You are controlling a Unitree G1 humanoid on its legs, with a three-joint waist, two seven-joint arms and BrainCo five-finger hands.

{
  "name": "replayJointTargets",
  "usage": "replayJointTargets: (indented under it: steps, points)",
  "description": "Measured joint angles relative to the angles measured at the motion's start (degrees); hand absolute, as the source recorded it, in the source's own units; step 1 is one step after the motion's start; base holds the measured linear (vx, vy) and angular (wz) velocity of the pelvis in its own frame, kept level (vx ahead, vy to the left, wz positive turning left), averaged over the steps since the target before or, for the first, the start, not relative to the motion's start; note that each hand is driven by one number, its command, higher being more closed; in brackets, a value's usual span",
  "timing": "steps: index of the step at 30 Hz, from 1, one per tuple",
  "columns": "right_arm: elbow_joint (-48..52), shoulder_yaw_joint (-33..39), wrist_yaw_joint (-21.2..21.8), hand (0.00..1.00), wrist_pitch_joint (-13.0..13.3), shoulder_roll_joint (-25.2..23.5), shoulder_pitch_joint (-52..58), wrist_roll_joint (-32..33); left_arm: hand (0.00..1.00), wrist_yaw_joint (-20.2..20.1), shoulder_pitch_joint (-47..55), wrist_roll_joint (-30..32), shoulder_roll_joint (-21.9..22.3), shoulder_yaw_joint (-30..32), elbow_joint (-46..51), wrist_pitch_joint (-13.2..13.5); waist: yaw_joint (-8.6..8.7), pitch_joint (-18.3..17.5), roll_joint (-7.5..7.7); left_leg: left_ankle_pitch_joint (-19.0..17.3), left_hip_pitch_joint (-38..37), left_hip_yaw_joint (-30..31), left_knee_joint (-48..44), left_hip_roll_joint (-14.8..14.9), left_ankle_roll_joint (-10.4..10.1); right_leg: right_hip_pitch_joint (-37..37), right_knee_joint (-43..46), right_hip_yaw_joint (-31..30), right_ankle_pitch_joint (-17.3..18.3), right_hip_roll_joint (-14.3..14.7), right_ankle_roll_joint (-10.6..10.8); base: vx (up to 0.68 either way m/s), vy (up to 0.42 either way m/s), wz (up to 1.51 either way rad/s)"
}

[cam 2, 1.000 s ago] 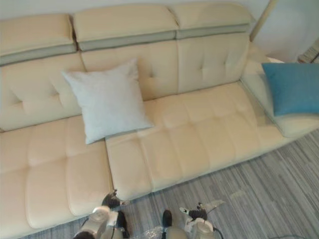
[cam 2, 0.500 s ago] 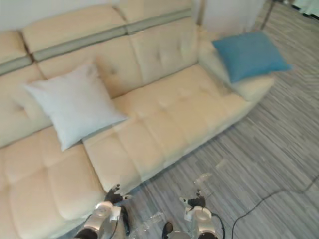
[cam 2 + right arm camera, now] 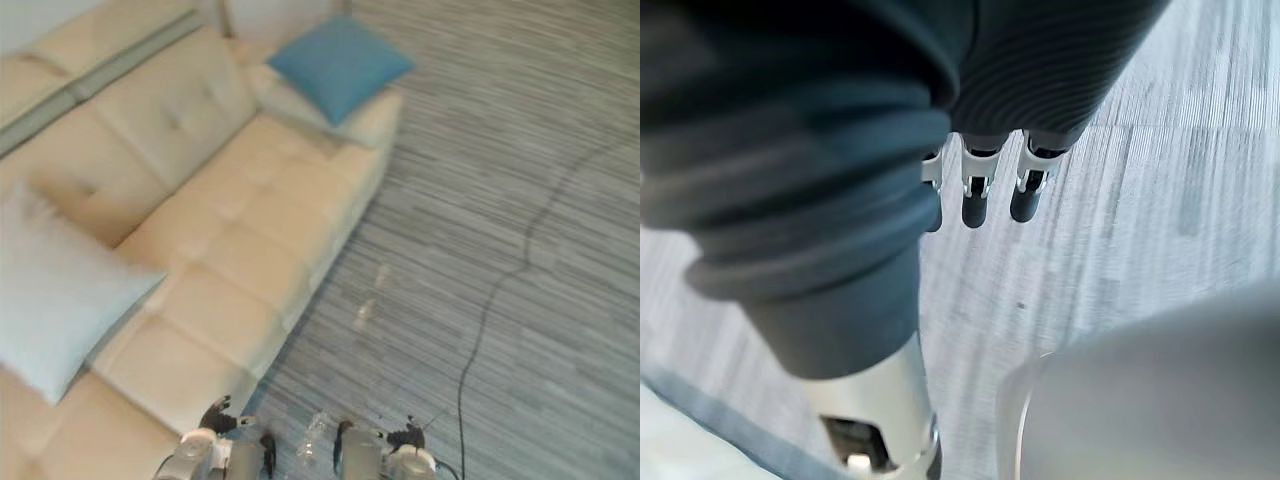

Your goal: Pick up cushions and gather them together orderly.

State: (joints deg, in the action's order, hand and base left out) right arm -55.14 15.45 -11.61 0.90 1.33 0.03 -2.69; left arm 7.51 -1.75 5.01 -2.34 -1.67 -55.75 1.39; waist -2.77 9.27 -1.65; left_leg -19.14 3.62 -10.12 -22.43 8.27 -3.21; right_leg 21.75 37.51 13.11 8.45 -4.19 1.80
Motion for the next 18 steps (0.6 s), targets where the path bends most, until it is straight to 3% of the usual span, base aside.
replayJointTargets:
  steps: [1, 3, 4, 5, 6, 7, 8, 9, 11, 12, 14, 16, 18]
  points:
    - [-0.6, 0.1, 0.1, 0.0, -0.2, -0.1, -0.5, -0.2, 0.0, 0.0, -1.2, 0.1, -0.6, 0.0, 0.0, 0.0, 0.32, 0.0, 0.63, 0.5, -2.0, -1.6, 2.5, 0.4, -0.9, 0.1, 0.2, 5.5, 2.5, -3.0, -1.5, 0.25, -0.135, -0.58]
    - [-2.7, 0.1, 0.2, 0.0, -0.6, 1.0, -2.0, -0.4, 0.0, 0.0, -1.6, 0.2, -1.3, 0.0, 0.0, -0.1, 0.3, 0.4, 0.28, 1.2, -5.0, -4.6, 5.3, 2.4, -2.2, 0.5, -1.8, 12.6, 3.4, -7.1, -0.6, 0.31, -0.192, -0.78]
    - [-3.3, -0.2, 0.1, 0.0, -0.8, 1.3, -2.5, -1.4, 0.0, 0.0, -1.5, 0.4, -2.1, -0.1, -0.2, 0.0, 0.32, 0.3, 0.47, 1.8, -6.9, -5.3, 7.0, 3.0, -3.3, -0.1, -6.7, 13.8, 1.3, -8.1, -0.1, 0.28, -0.186, -0.76]
    - [-3.5, -0.4, 0.1, 0.0, -0.8, 1.1, -2.0, -1.7, 0.0, 0.0, -1.3, 0.5, -3.0, -0.6, -0.3, 0.0, 0.34, -0.2, 1.82, 2.0, -8.0, -5.1, 7.6, 2.1, -3.6, -1.1, -11.5, 13.0, -3.3, -8.5, -0.3, 0.34, -0.254, -0.81]
    - [-4.6, -0.3, 0.2, 0.0, -0.9, 1.7, -2.5, -1.7, 0.0, 0.0, -1.7, 1.0, -3.5, -0.3, -1.6, -0.1, 0.02, 0.1, 1.16, 1.6, -9.7, -4.1, 6.6, 4.3, -4.4, -1.9, -12.3, 11.6, -3.1, -6.4, -2.6, 0.3, -0.246, -0.58]
    - [-4.6, -0.4, 0.2, 0.0, -0.9, 2.0, -2.6, -1.7, 0.0, 0.0, -1.5, 1.3, -3.5, -0.3, -1.8, 0.0, 0.0, -0.2, 0.4, 2.0, -8.9, -3.4, 5.1, 5.2, -5.2, -2.0, -12.7, 11.6, -2.6, -5.1, -2.9, 0.36, -0.355, -0.62]
    - [-4.8, -0.5, 0.3, 0.0, -0.9, 2.8, -2.7, -1.8, 0.0, -0.1, -1.5, 1.7, -3.2, -0.4, -1.9, 0.1, 0.26, -0.4, -0.49, 3.0, -4.8, -0.9, -3.3, 7.1, -5.8, -2.2, -14.2, 11.1, -1.1, -2.6, -3.9, 0.33, -0.328, -0.4]
    - [-4.9, -0.5, 0.4, 0.0, -0.9, 3.2, -2.7, -1.7, 0.0, -0.1, -1.7, 1.7, -2.9, -0.2, -1.8, 0.3, 0.25, -0.1, -1.06, 4.7, -1.5, 1.5, -9.9, 8.3, -5.0, -3.2, -15.1, 11.1, -0.5, -1.6, -4.4, 0.33, -0.299, -0.42]
    - [-5.6, -1.0, 0.3, 0.0, -1.1, 3.9, -2.5, -1.6, 0.0, -0.4, -1.5, 1.6, -2.3, 0.0, -1.8, 0.6, 0.18, 1.5, -2.84, 12.4, 6.5, 7.1, -29.2, 10.9, -1.1, -10.1, -20.2, 10.7, -0.2, 2.5, -5.8, 0.39, -0.22, -0.46]
    - [-7.1, -1.3, 0.3, 0.0, -1.3, 4.2, -2.3, -1.6, 0.0, -0.4, -0.9, 1.6, -2.4, 0.0, -1.6, 0.7, -0.58, 2.3, -1.97, 8.4, 10.4, 7.3, -37.3, 9.8, -1.7, -15.7, -23.7, 8.7, 0.0, 3.9, -6.4, 0.44, -0.189, -0.52]
    - [-7.0, -1.1, 0.2, 0.0, -1.4, 4.2, -2.4, -1.3, 0.0, -0.5, -0.8, 1.3, -2.3, 0.0, -0.4, 0.9, -0.7, 2.6, -1.2, 6.3, 14.0, 6.5, -36.5, 6.9, -1.4, -19.2, -27.0, 7.4, -0.2, 4.0, -6.4, 0.37, -0.125, -0.44]
    - [-7.0, -0.9, 0.0, 0.0, -1.3, 4.3, -2.9, -0.9, 0.0, -0.5, -1.0, 1.4, -2.0, -0.1, 0.4, 1.0, -0.77, 2.9, -0.8, 4.8, 17.5, 3.8, -27.4, 3.6, -1.3, -21.7, -30.0, 5.5, -0.5, 4.1, -5.9, 0.35, -0.035, -0.47]
    - [-7.0, -0.2, -0.4, 0.0, -1.2, 4.0, -3.6, -0.6, 0.0, -0.5, -1.0, 1.5, -1.1, -0.1, 0.5, 0.8, -1.07, 2.7, -1.26, 6.4, 18.5, 2.1, -7.9, -0.9, -0.5, -23.0, -32.6, 3.2, -0.6, 4.0, -5.8, 0.35, 0.05, -0.59]
